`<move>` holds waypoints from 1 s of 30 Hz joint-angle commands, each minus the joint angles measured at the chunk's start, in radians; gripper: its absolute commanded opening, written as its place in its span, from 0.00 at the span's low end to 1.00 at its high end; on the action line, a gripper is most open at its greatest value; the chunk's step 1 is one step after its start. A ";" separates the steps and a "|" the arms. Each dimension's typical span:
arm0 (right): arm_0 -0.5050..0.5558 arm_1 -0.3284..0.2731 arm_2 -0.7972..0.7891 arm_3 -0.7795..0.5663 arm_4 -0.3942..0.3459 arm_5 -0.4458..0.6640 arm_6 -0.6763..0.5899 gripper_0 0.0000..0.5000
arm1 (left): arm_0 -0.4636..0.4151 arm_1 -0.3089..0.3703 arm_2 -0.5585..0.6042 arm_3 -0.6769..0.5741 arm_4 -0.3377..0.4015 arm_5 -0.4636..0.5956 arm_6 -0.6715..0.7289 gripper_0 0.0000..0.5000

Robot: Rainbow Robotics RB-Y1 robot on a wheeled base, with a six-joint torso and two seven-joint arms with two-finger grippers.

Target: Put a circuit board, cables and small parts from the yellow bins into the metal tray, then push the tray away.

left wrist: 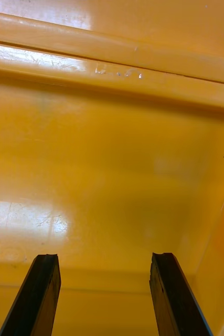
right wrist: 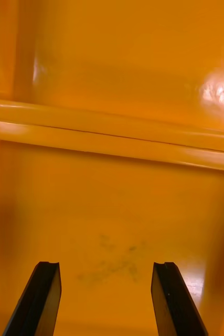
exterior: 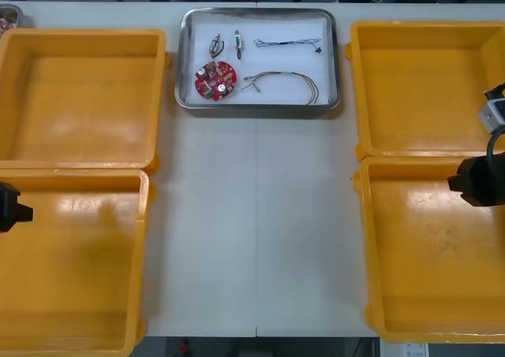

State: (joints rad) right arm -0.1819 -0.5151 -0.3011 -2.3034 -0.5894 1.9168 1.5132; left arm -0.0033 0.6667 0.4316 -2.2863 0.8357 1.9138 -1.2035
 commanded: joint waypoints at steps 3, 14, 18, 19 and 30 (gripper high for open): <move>0.030 -0.045 -0.035 0.018 0.000 0.003 -0.030 1.00 | 0.022 0.037 0.012 -0.029 -0.009 0.006 -0.062 1.00; 0.044 -0.063 -0.046 0.035 -0.012 0.003 -0.024 1.00 | 0.022 0.037 0.012 -0.029 -0.009 0.006 -0.062 1.00; 0.045 -0.065 -0.046 0.035 -0.013 0.003 -0.030 1.00 | 0.022 0.037 0.012 -0.029 -0.009 0.006 -0.062 1.00; 0.045 -0.065 -0.046 0.035 -0.013 0.003 -0.031 1.00 | 0.022 0.037 0.012 -0.029 -0.009 0.006 -0.062 1.00; 0.073 -0.063 -0.067 0.035 -0.027 0.003 -0.065 1.00 | 0.022 0.037 0.012 -0.029 -0.009 0.006 -0.062 1.00</move>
State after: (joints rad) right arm -0.1395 -0.5437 -0.3271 -2.2611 -0.6047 1.9168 1.5024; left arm -0.0033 0.6667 0.4316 -2.2863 0.8357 1.9138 -1.2036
